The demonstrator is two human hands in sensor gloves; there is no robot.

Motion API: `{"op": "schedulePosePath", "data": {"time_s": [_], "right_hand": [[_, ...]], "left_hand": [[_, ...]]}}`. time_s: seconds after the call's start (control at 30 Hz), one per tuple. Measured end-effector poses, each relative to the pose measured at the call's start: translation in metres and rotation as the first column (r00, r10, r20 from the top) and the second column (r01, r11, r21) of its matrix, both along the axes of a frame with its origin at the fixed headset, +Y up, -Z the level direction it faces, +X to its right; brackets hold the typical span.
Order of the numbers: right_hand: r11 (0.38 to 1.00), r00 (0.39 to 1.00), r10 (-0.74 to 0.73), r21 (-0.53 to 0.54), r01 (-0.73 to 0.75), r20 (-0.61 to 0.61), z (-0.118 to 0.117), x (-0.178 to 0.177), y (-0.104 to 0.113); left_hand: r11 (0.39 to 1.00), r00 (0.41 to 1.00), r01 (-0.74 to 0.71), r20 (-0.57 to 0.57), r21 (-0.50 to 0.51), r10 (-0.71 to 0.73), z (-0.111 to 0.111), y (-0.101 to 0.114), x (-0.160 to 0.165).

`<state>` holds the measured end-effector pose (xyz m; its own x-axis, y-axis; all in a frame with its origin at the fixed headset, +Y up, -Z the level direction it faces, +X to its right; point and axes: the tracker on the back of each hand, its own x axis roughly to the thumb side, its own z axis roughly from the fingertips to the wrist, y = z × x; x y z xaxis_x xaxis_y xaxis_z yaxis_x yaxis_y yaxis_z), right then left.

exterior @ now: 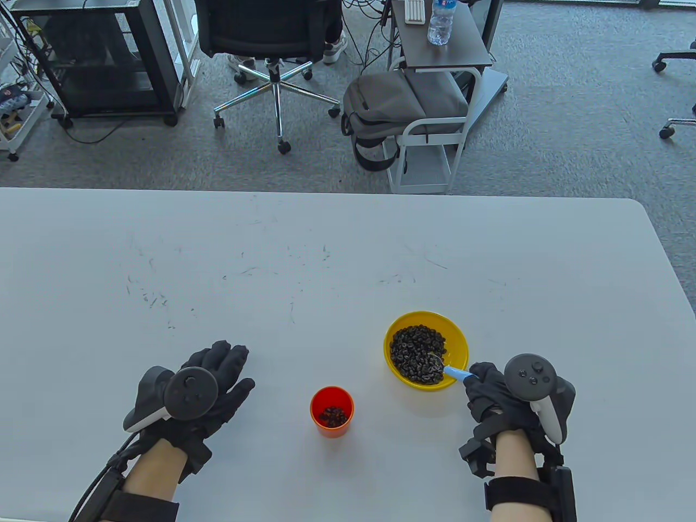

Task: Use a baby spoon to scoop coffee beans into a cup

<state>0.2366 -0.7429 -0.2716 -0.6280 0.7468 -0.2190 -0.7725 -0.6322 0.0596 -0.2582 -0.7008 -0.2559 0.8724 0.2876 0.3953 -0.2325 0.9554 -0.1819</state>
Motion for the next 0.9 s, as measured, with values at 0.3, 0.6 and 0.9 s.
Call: {"op": "schedulePosePath", "data": {"time_s": [0.3,0.6,0.9], "right_hand": [[0.984,0.983,-0.174,-0.039,0.176,0.053,0.000,0.004,-0.012],[0.943,0.940,-0.318,-0.057,0.327,0.122,0.002,0.011,-0.018],[0.896,0.888,-0.439,-0.005,0.444,0.138,0.004,0.015,-0.016]], "left_hand": [[1.000,1.000,-0.003,-0.004,-0.003,0.003,0.000,0.000,-0.001],[1.000,1.000,-0.004,-0.005,-0.004,0.004,0.000,0.000,-0.001],[1.000,1.000,-0.005,-0.005,-0.002,0.005,0.000,0.000,-0.001]]}}
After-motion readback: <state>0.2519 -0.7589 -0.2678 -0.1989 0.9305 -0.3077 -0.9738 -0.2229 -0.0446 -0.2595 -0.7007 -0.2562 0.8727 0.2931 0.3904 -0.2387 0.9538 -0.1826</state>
